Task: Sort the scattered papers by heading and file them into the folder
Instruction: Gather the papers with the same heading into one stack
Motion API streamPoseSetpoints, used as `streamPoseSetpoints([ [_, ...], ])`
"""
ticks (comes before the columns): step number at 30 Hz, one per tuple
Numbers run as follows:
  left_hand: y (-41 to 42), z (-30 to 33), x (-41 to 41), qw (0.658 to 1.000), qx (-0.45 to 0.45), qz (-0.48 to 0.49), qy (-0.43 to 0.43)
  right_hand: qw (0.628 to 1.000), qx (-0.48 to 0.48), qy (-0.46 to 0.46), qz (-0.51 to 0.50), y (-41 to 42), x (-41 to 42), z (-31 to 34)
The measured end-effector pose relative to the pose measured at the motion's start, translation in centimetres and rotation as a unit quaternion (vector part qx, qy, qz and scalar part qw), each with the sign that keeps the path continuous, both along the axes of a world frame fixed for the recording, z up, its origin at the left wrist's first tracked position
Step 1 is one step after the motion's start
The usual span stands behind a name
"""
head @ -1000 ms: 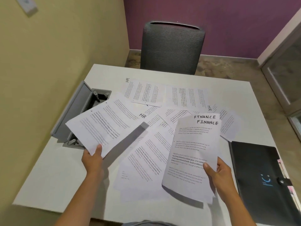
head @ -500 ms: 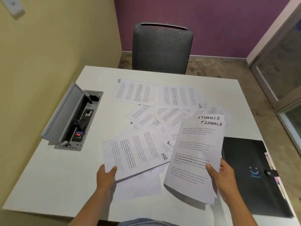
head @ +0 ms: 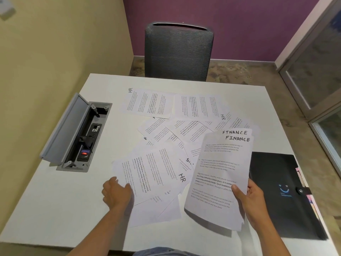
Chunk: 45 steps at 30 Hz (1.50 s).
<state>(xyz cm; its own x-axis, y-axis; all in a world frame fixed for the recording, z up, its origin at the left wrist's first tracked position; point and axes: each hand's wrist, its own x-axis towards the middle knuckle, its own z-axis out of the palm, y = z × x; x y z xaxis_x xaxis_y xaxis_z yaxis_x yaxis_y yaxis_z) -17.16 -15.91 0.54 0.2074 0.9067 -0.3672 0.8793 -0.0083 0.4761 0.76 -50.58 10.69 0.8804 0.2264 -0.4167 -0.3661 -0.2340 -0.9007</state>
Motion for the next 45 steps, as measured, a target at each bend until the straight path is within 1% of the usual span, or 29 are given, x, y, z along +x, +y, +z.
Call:
streamPoseSetpoints([
  [4, 1.4, -0.2, 2.6, 0.997, -0.003, -0.063, -0.035, 1.0, 0.001, 0.001, 0.007, 0.3, 0.1, 0.0],
  [7, 3.0, -0.5, 5.3, 0.99, -0.047, -0.102, -0.08, 1.0, 0.007, -0.003, 0.009, 0.7, 0.4, -0.1],
  [11, 5.2, -0.2, 9.8, 0.981, -0.086, -0.132, -0.11, 1.0, 0.018, -0.003, 0.02, 1.9, 1.1, 0.2],
  [14, 6.4, -0.2, 13.1, 0.979, -0.076, -0.153, -0.113, 0.999, 0.02, 0.0, 0.03, 2.5, 1.7, 0.3],
  [19, 9.2, -1.2, 18.2, 0.976, -0.06, -0.183, -0.101, 0.998, 0.039, 0.034, 0.043, 3.1, 3.1, 0.1],
  [21, 10.5, -1.7, 20.0, 0.976, -0.056, -0.198, -0.075, 0.997, 0.043, 0.046, 0.042, 2.9, 3.5, -0.5],
  [23, 11.7, -2.1, 21.5, 0.975, -0.05, -0.215, -0.025, 0.997, 0.035, 0.056, 0.047, 2.6, 3.9, -1.2],
  [26, 12.7, -2.3, 23.1, 0.963, 0.025, -0.251, 0.093, 0.996, 0.01, 0.07, 0.05, 2.2, 4.1, -2.4],
  [27, 12.5, -2.2, 23.6, 0.959, 0.047, -0.252, 0.119, 0.996, 0.0, 0.074, 0.051, 2.0, 4.1, -3.0],
  [29, 12.4, -2.3, 24.4, 0.956, 0.061, -0.248, 0.145, 0.995, -0.019, 0.085, 0.052, 1.9, 4.3, -4.0],
  [31, 12.3, -2.2, 25.2, 0.958, 0.044, -0.239, 0.151, 0.994, -0.038, 0.095, 0.049, 1.9, 4.3, -4.8],
  [34, 12.3, -2.1, 25.8, 0.964, 0.005, -0.225, 0.141, 0.991, -0.058, 0.113, 0.043, 2.0, 4.4, -5.5],
  [38, 11.8, -1.7, 25.1, 0.973, -0.006, -0.206, 0.102, 0.988, -0.077, 0.123, 0.045, 1.7, 4.8, -5.6],
  [40, 11.5, -1.9, 24.2, 0.98, -0.023, -0.194, 0.047, 0.988, -0.082, 0.123, 0.049, 1.5, 4.9, -5.4],
  [43, 10.9, -1.5, 22.8, 0.984, -0.062, -0.143, -0.082, 0.987, -0.084, 0.122, 0.055, 1.4, 4.9, -4.8],
  [45, 10.6, -1.1, 21.9, 0.982, -0.08, -0.121, -0.12, 0.988, -0.082, 0.117, 0.063, 1.4, 4.8, -4.4],
])
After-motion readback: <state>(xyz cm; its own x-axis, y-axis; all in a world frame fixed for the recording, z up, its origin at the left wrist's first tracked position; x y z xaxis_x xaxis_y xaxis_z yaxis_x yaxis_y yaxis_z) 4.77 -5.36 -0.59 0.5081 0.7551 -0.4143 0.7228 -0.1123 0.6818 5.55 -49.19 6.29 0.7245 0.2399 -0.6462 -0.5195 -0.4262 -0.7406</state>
